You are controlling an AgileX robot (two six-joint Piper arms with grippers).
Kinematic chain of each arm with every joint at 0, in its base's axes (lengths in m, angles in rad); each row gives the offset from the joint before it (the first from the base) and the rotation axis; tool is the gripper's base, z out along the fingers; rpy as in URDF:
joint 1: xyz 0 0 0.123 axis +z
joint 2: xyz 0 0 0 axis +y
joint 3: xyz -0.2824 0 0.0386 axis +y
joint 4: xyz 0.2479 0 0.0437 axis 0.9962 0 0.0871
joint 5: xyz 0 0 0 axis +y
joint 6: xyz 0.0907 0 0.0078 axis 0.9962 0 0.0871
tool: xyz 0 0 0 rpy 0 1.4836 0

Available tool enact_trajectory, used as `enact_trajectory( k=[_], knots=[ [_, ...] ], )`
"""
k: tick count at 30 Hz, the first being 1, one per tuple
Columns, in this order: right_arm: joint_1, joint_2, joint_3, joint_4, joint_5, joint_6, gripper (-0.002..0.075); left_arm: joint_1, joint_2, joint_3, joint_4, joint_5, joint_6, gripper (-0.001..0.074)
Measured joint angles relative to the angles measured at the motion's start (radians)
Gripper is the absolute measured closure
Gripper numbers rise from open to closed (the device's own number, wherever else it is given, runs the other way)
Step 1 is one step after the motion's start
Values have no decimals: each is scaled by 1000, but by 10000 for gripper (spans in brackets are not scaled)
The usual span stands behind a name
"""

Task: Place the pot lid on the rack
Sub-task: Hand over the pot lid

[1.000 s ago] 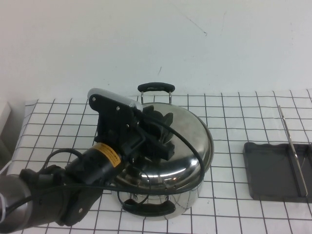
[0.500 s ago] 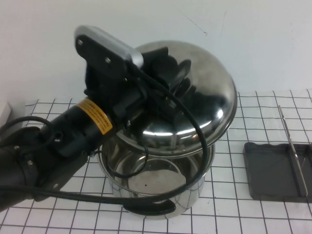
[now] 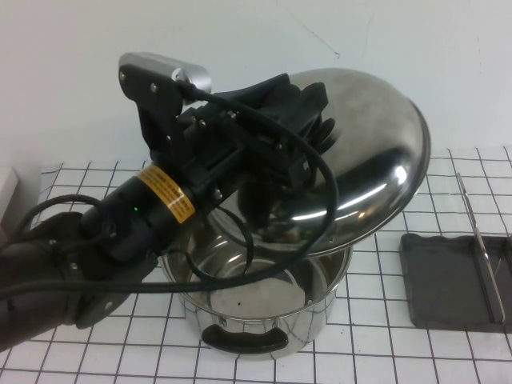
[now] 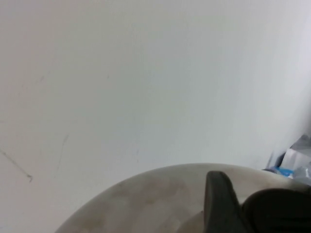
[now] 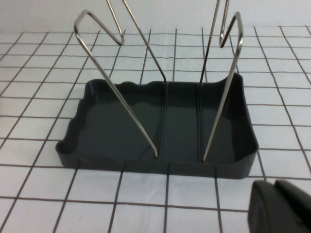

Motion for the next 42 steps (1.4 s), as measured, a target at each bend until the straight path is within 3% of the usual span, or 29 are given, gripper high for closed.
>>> enact_trajectory(
  k=[7, 9, 14, 17, 25, 34, 38, 42],
  knots=[
    [0, 0, 0, -4, -5, -6, 729, 0, 76, 0, 69, -161, -37, 418],
    [0, 0, 0, 125, -20, 56, 729, 0, 88, 0, 116, -163, -52, 418],
    [0, 0, 2, 647, -80, 256, 729, 0, 121, 0, 165, -182, -75, 418],
    [0, 0, 2, 727, -119, 240, 729, 0, 131, 0, 165, -193, -84, 418],
    [1, 0, -3, 742, -204, 28, 729, 0, 135, 0, 159, -241, -121, 418],
    [43, 177, -257, 868, -121, -353, 724, 0, 135, 0, 112, -291, -142, 418],
    [54, 375, -402, 1039, -61, -580, 650, 0, 135, 0, 70, -292, -142, 418],
    [57, 548, -546, 1286, 9, -860, 486, 0, 135, 0, 1, -292, -184, 418]
  ],
)
